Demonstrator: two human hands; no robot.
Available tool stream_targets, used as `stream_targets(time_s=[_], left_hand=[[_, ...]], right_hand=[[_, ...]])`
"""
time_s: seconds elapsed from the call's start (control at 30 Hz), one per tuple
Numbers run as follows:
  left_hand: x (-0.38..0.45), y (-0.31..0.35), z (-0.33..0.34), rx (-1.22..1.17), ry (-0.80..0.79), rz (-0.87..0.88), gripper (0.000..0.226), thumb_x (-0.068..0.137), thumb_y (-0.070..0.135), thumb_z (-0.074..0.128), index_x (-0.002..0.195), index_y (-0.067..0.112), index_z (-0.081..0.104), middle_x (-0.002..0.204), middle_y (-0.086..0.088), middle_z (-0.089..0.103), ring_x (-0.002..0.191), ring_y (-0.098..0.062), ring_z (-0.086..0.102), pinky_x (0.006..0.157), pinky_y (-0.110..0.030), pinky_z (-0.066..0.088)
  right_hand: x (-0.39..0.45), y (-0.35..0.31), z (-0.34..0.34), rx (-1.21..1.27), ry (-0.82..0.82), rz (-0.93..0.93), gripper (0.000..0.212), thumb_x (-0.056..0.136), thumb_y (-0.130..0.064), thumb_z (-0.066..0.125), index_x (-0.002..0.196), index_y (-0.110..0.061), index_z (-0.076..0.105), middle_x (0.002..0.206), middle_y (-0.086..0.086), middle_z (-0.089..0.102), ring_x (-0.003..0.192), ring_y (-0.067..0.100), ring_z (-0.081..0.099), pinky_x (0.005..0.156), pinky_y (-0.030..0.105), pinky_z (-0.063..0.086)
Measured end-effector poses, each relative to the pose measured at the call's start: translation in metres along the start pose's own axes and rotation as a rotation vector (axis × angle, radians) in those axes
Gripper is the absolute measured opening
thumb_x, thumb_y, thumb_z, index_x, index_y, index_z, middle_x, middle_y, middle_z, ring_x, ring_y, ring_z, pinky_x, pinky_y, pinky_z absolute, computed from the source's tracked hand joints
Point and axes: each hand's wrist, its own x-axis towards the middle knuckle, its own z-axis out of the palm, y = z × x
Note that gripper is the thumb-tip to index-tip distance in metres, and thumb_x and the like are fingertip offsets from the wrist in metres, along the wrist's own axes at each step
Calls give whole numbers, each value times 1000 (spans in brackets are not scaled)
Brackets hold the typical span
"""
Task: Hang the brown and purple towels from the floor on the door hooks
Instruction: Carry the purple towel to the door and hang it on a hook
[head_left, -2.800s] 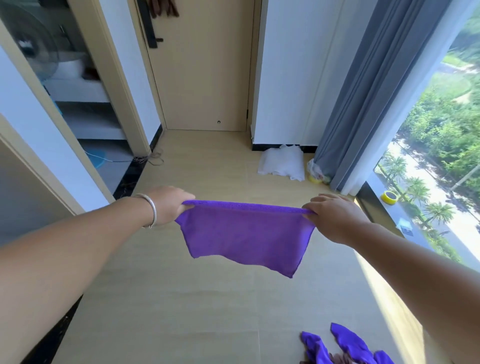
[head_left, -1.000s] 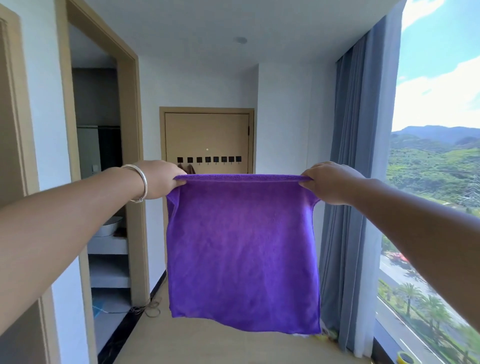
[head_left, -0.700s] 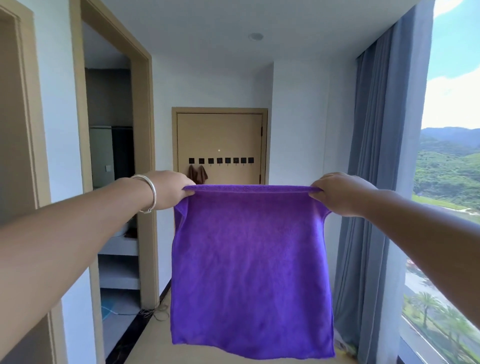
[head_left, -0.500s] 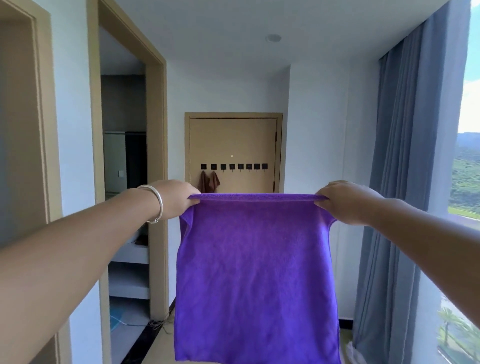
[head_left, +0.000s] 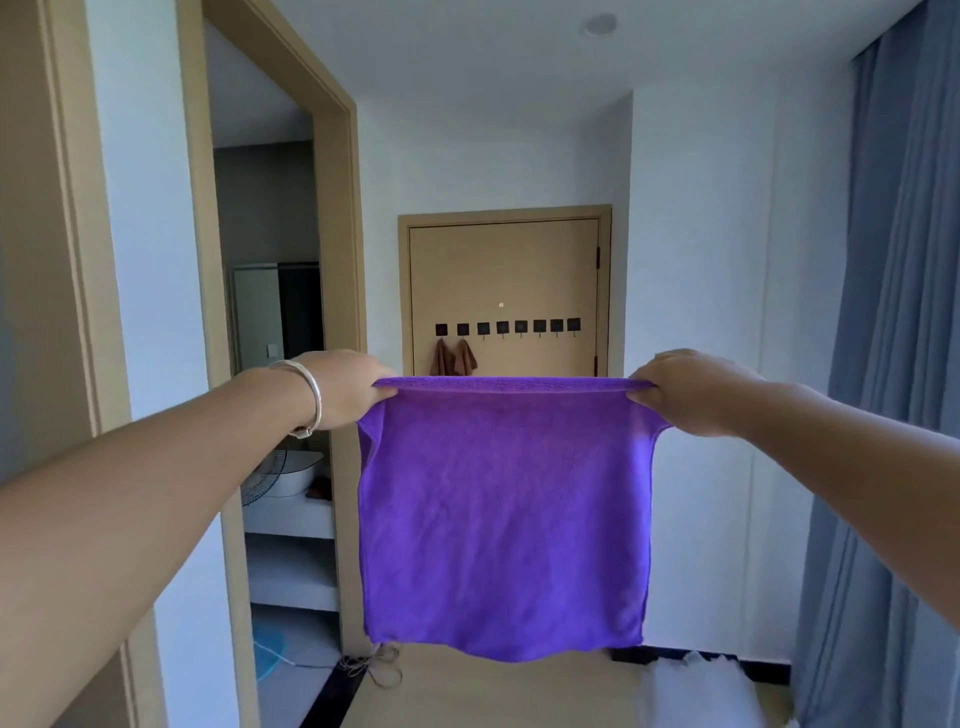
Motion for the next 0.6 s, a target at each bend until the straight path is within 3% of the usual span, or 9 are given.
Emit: stream_targets(time_s=[0.2, 0.37, 0.5, 0.6], left_hand=[[48, -14, 36, -11, -52, -17, 38, 103, 37, 31, 78, 21, 55, 87, -2, 63, 81, -20, 59, 79, -42, 50], [100, -16, 64, -12, -76, -49, 39, 103, 37, 30, 81, 18, 57, 89, -3, 63, 83, -21, 60, 77, -38, 47], [152, -12, 78, -40, -65, -54, 37, 102, 36, 32, 78, 20, 54, 88, -4, 62, 83, -23, 59, 78, -39, 48], [195, -7, 89, -17, -80, -56, 37, 102, 38, 31, 78, 20, 54, 89, -4, 61, 83, -22, 59, 79, -40, 48]], right_hand=[[54, 8, 38, 22, -33, -18, 35, 100, -42, 32, 100, -24, 62, 100, 0, 56, 102, 22, 53, 87, 40, 47], [106, 28, 75, 69, -45, -44, 35, 101, -39, 32, 91, -21, 61, 95, 3, 58, 92, 21, 57, 83, 39, 51], [147, 56, 104, 114, -32, -55, 35, 102, -37, 34, 71, -30, 49, 89, 0, 56, 86, 18, 55, 72, 31, 46], [182, 80, 123, 130, -34, -48, 34, 102, -37, 33, 71, -31, 48, 89, 0, 55, 86, 17, 54, 72, 31, 45]])
